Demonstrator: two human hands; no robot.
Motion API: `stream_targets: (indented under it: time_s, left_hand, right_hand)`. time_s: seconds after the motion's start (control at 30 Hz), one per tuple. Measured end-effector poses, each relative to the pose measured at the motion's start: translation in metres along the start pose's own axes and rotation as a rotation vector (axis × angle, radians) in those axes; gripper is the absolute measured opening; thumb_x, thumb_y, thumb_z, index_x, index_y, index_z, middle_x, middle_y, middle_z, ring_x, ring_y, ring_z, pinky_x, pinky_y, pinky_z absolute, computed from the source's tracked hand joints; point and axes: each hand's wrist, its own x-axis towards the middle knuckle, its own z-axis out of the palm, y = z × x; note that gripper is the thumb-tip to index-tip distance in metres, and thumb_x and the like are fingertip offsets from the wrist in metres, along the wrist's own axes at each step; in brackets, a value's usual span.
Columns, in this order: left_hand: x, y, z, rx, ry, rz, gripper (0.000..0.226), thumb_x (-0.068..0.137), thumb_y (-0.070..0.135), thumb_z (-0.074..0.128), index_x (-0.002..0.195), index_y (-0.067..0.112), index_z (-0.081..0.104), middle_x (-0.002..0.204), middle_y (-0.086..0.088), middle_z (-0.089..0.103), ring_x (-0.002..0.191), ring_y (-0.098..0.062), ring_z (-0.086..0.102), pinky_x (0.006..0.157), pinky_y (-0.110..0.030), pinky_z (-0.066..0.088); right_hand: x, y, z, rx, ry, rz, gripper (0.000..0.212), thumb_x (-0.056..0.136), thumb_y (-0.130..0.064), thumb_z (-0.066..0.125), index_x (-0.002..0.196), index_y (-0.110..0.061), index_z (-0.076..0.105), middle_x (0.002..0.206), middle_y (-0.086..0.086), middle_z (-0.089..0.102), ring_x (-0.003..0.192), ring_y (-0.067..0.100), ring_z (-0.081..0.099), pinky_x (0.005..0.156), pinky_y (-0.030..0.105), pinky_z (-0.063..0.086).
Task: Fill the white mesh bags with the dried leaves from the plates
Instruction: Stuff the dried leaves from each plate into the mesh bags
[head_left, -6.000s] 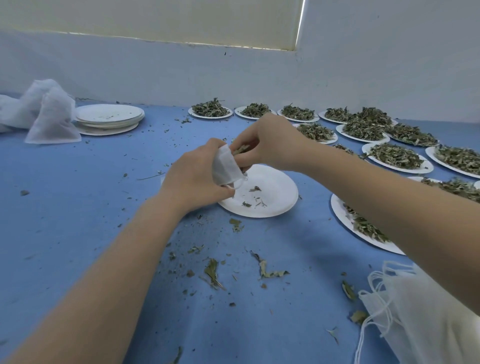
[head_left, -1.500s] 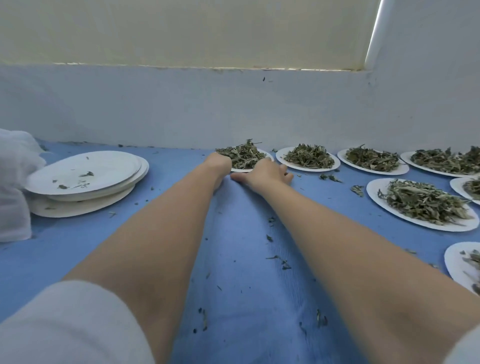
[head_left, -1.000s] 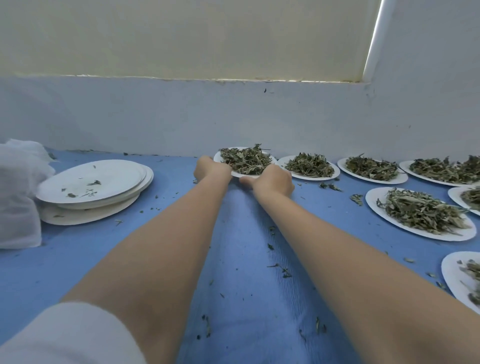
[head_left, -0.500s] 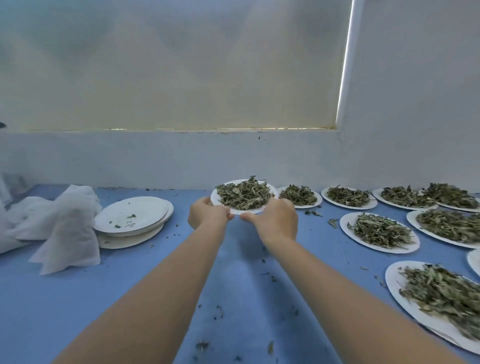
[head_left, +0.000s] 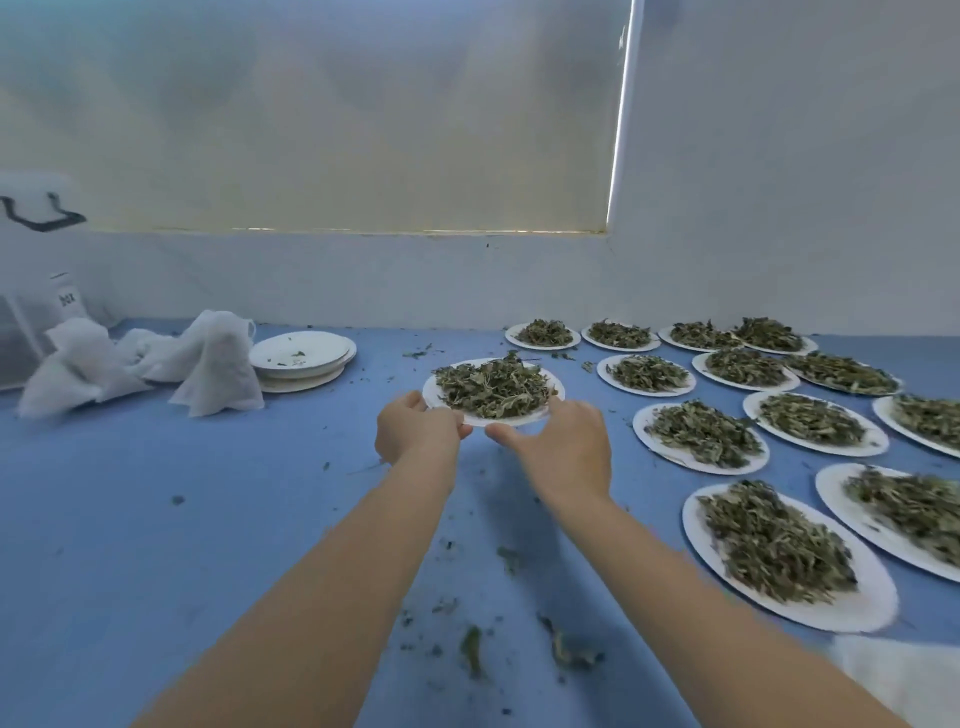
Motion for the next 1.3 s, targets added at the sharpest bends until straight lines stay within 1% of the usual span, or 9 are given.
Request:
stream_targets:
  time_s: [0.1, 0.2, 0.3, 0.47, 0.7, 0.77, 0.87, 1.03, 1.3]
  left_hand:
    - [-0.026, -0.014, -0.012, 0.014, -0.022, 0.0, 0.054, 0.074, -0.019, 0.06, 0.123, 0.002, 0.054, 0.12, -0.007, 0.058, 0.057, -0.02, 0.062, 0.08, -0.037, 0.055]
    - [-0.047, -0.035, -0.023, 0.06, -0.047, 0.018, 0.037, 0.072, -0.017, 0.062, 0.103, 0.003, 0.061, 0.122, -0.01, 0.059, 0.085, -0.029, 0.065, 0.085, -0.041, 0.053]
    - [-0.056, -0.055, -0.026, 0.133, -0.056, 0.024, 0.058, 0.074, -0.012, 0.067, 0.128, 0.003, 0.051, 0.129, -0.01, 0.056, 0.106, -0.029, 0.06, 0.088, -0.04, 0.052]
    - [-0.064, -0.073, -0.028, 0.412, -0.091, 0.151, 0.044, 0.079, 0.001, 0.069, 0.121, 0.005, 0.057, 0.125, -0.008, 0.059, 0.109, -0.024, 0.058, 0.083, -0.025, 0.044]
    - [-0.072, -0.069, -0.024, 0.909, -0.18, 0.281, 0.029, 0.092, 0.016, 0.052, 0.117, 0.001, 0.052, 0.113, -0.016, 0.06, 0.102, -0.028, 0.056, 0.058, -0.028, 0.037]
    - [-0.081, -0.061, -0.022, 0.988, -0.195, 0.267, 0.029, 0.094, 0.016, 0.047, 0.116, -0.003, 0.048, 0.112, -0.019, 0.058, 0.102, -0.031, 0.056, 0.067, -0.035, 0.045]
    - [-0.101, -0.05, -0.02, 0.975, -0.19, 0.309, 0.033, 0.091, 0.009, 0.047, 0.121, -0.005, 0.042, 0.123, -0.022, 0.051, 0.113, -0.034, 0.05, 0.086, -0.041, 0.044]
    - [-0.151, -0.038, -0.014, 0.755, -0.279, 0.598, 0.045, 0.088, 0.003, 0.044, 0.133, 0.009, 0.039, 0.136, -0.008, 0.037, 0.124, -0.022, 0.036, 0.085, -0.024, 0.03]
    - [-0.236, -0.049, -0.007, 0.58, -0.509, 0.801, 0.022, 0.087, 0.003, 0.046, 0.103, 0.015, 0.056, 0.11, -0.002, 0.055, 0.097, -0.015, 0.052, 0.078, -0.021, 0.037]
  right_hand:
    - [-0.031, 0.011, -0.009, -0.012, -0.002, 0.01, 0.05, 0.076, -0.055, 0.068, 0.072, -0.013, 0.042, 0.084, 0.0, 0.045, 0.105, 0.019, 0.044, 0.075, 0.027, 0.036]
    - [-0.055, 0.027, -0.013, -0.048, 0.008, 0.002, 0.05, 0.076, -0.056, 0.067, 0.08, -0.011, 0.047, 0.085, 0.002, 0.049, 0.105, 0.021, 0.045, 0.078, 0.029, 0.039]
    - [-0.069, 0.041, -0.013, -0.09, 0.003, 0.023, 0.051, 0.076, -0.059, 0.065, 0.077, -0.011, 0.046, 0.08, 0.0, 0.045, 0.102, 0.021, 0.047, 0.073, 0.027, 0.037]
    - [-0.076, 0.061, -0.008, -0.218, -0.06, 0.065, 0.054, 0.077, -0.064, 0.06, 0.079, -0.012, 0.049, 0.087, 0.004, 0.055, 0.1, 0.021, 0.052, 0.068, 0.028, 0.035]
    - [-0.077, 0.07, -0.011, -0.125, -0.102, 0.103, 0.041, 0.08, -0.053, 0.063, 0.089, -0.014, 0.055, 0.099, 0.003, 0.059, 0.104, 0.021, 0.051, 0.07, 0.028, 0.038]
    - [-0.079, 0.068, -0.016, -0.1, -0.126, 0.12, 0.04, 0.081, -0.047, 0.064, 0.098, -0.012, 0.056, 0.104, 0.003, 0.059, 0.108, 0.022, 0.049, 0.073, 0.029, 0.041]
    - [-0.083, 0.053, -0.028, -0.082, -0.187, 0.158, 0.032, 0.086, -0.038, 0.061, 0.094, -0.008, 0.051, 0.097, 0.008, 0.057, 0.109, 0.027, 0.049, 0.064, 0.028, 0.037]
    - [-0.106, 0.025, -0.076, -0.129, -0.226, 0.045, 0.025, 0.088, -0.007, 0.044, 0.064, -0.011, 0.036, 0.067, 0.003, 0.039, 0.102, 0.032, 0.051, 0.05, 0.029, 0.029]
    - [-0.153, 0.05, -0.159, -0.353, -0.105, -0.208, 0.016, 0.085, -0.002, 0.048, 0.096, -0.005, 0.059, 0.095, 0.009, 0.059, 0.097, 0.026, 0.055, 0.069, 0.032, 0.047]
